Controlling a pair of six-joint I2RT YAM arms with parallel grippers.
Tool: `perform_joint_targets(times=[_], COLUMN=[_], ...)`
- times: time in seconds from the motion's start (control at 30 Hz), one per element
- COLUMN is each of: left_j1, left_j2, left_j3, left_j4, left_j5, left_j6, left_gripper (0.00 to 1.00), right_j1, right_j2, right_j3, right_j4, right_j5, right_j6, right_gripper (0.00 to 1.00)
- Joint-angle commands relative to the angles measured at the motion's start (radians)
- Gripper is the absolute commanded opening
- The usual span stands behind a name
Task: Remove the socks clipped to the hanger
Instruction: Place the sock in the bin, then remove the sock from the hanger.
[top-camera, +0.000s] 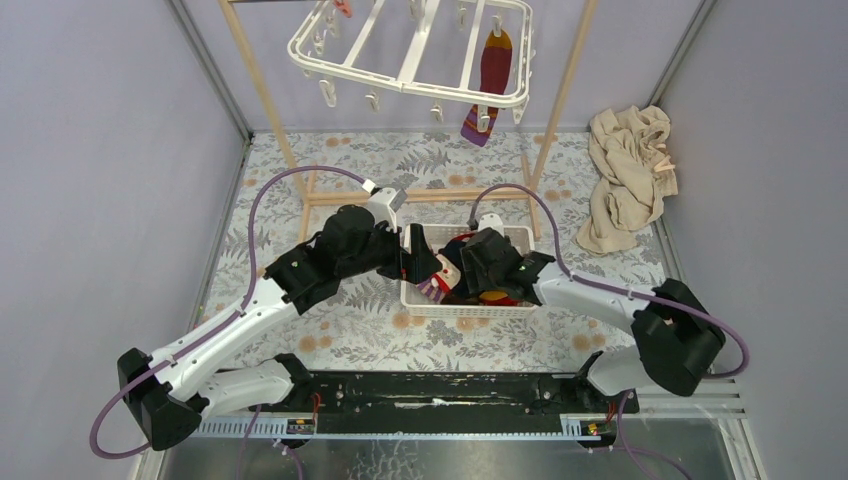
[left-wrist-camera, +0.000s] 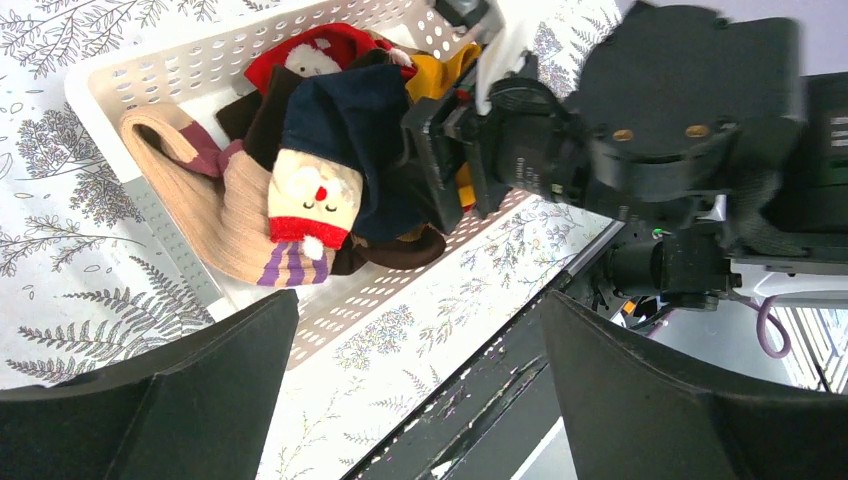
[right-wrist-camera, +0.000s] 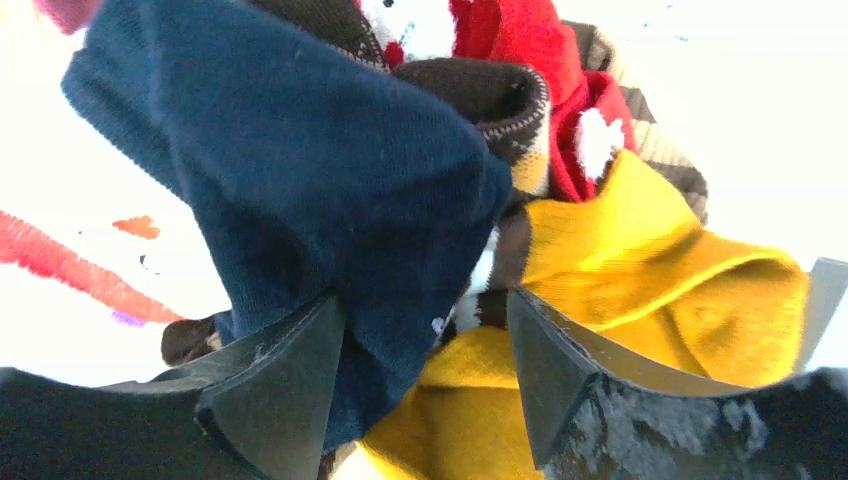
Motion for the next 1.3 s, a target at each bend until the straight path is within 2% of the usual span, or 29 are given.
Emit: perform_joint_targets(times=[0.0,0.07,0.2,0.33,0.5,0.63,0.77,0.97,1.1,1.2,1.27], left_j1=[-0.006,-0.006,-0.006,-0.006,-0.006,-0.006,-0.006,-0.005,-0.006,-0.006,-0.006], left_j2=[-0.011,-0.015,-0.022,-0.026,-0.024,-0.031,-0.046,-0.062,-0.064,-0.068,-0.072], left_j3=[0.004,0.004,0.002,-0.002,-0.001,0.000,0.004,0.012,0.014,0.010,0.005], left_j4=[-0.007,-0.007,-0.007,-0.007,-0.002,-0.006,-0.025,-0.037,-0.042,-0.045,-0.048], left_j5=[-0.017,-0.017,-0.017,-0.014,-0.012,-0.004,0.002,0.006,0.006,0.005,0.003], left_j6=[0.005,0.004,0.005,0.006,0.008,0.011,0.017,0.021,0.026,0.028,0.029], left_gripper=[0.98,0.99,0.98,0.99,0.98,0.98,0.98,0.98,0.98,0.98,0.99], right_j1=[-0.004,-0.004,-0.004,-0.005,-0.028,-0.199,-0.401,-0.617,-0.690,-0.732,-0.740], right_j2=[-0.132,-0.214,-0.319,-0.394,-0.412,-0.395,-0.366,-0.304,-0.257,-0.244,-0.231], right_j3=[0.045,0.055,0.129,0.223,0.380,0.481,0.543,0.638,0.648,0.611,0.608], right_j4=[-0.043,-0.021,-0.069,-0.131,-0.181,-0.175,-0.136,0.012,0.169,0.376,0.447], right_j5=[-0.064,-0.202,-0.289,-0.281,-0.195,-0.313,-0.505,-0.751,-0.891,-1.005,-1.034], right_j6=[-0.102,-0.126,-0.151,-0.189,-0.251,-0.271,-0.259,-0.149,-0.069,0.017,0.046], right_gripper=[0.68,0.70,0.71,0.73,0.73,0.72,0.71,0.69,0.62,0.60,0.60])
